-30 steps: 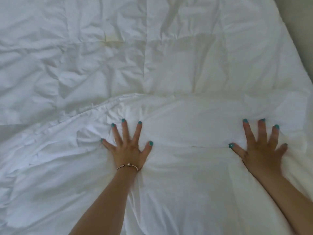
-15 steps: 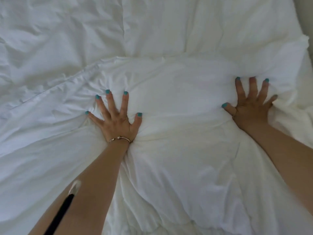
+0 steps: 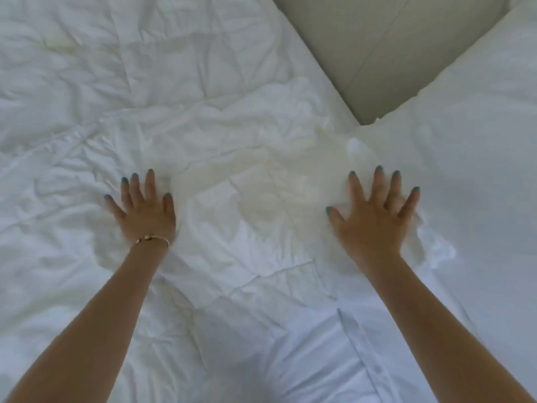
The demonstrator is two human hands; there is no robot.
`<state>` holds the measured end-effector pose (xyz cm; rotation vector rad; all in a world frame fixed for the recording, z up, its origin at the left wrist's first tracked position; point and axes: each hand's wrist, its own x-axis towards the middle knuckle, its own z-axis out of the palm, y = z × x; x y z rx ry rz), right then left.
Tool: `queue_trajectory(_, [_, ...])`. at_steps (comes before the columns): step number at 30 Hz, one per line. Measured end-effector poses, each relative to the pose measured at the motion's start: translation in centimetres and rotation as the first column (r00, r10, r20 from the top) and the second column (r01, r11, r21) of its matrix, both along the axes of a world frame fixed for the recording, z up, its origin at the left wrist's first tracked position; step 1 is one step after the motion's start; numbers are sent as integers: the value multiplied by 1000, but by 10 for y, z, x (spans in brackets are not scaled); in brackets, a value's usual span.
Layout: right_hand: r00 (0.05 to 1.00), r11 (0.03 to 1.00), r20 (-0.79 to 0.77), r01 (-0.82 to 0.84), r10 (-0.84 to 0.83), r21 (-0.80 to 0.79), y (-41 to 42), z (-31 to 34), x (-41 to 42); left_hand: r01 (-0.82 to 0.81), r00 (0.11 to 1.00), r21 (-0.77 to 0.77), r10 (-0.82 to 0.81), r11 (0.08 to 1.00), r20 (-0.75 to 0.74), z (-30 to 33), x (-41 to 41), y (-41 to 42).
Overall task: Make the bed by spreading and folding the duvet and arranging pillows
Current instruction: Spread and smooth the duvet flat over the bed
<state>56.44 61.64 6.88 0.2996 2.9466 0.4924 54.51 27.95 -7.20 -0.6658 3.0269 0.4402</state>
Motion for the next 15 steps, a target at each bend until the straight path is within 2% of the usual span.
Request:
queue_trajectory(2, [970, 978, -162, 160, -181, -134, 23, 18, 39, 163, 957, 112, -129, 980, -260, 29, 65, 40])
queue_trajectory(3, [943, 939, -166, 244, -288, -240, 31, 25, 52, 287, 921, 102, -245, 952, -303, 37, 102, 65])
queue_trajectory(4, [917, 873, -91, 334, -387, -355, 36, 28, 61, 427, 884, 72, -400, 901, -242, 39, 137, 88])
queue_trajectory(6, [889, 739, 139, 443, -437, -508, 41, 29, 70, 600, 783, 117, -611, 792, 120, 38, 183, 128])
queue_trajectory(8, [907, 674, 192, 410, -376, -614, 43, 27, 75, 609, 704, 144, -615, 780, 355, 29, 200, 150])
queue_trajectory(11, [956, 635, 96, 257, -277, -729, 48, 30, 79, 574, 679, 162, -578, 802, 453, 24, 189, 159])
queue_trajectory(13, [983, 713, 0, 132, -183, -689, 54, 41, 72, 549, 648, 272, -608, 790, 458, 38, 177, 161])
queue_trajectory(15, [980, 807, -154, 9, -124, -590, 66, 61, 60, 534, 613, 410, -672, 740, 415, 65, 179, 159])
